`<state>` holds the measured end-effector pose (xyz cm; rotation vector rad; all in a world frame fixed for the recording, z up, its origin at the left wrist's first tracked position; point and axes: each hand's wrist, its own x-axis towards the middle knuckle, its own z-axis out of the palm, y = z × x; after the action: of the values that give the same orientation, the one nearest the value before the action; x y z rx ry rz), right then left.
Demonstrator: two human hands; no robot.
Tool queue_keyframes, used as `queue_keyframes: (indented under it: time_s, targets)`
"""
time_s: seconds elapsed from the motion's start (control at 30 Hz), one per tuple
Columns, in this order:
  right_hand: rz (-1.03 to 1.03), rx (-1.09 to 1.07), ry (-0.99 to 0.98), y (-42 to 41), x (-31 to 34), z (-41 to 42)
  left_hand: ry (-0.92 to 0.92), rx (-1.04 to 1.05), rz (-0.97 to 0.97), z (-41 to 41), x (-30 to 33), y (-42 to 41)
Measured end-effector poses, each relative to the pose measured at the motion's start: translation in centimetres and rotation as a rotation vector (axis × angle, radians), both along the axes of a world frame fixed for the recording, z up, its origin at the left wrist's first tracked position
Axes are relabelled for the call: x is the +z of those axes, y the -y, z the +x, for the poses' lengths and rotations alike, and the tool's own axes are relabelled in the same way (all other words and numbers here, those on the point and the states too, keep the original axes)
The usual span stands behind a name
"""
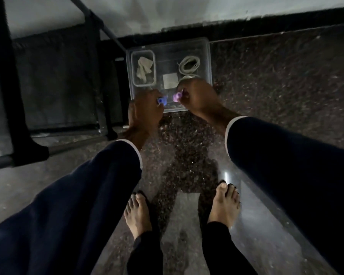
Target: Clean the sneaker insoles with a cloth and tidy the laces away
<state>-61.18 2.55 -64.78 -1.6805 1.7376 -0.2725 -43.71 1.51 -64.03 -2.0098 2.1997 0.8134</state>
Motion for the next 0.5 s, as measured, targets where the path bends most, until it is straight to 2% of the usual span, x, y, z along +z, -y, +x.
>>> queue_keyframes:
  time_s: [0.17,0.33,0.5]
  targets:
    - [-0.012,0.149,-0.242,1.0,-2.4,0.9,0.117,-0.104,-0.05,0.5,-2.9,0.5]
    - [-0.01,0.167,-0.25,0.9,-3.7,0.7,0.22,-0.164,-0.081,0.5,-3.7,0.6]
    - [0.002,0.187,-0.204,0.8,-4.7,0.8,0.235,-0.242,-0.097,0.0,-3.1,0.6]
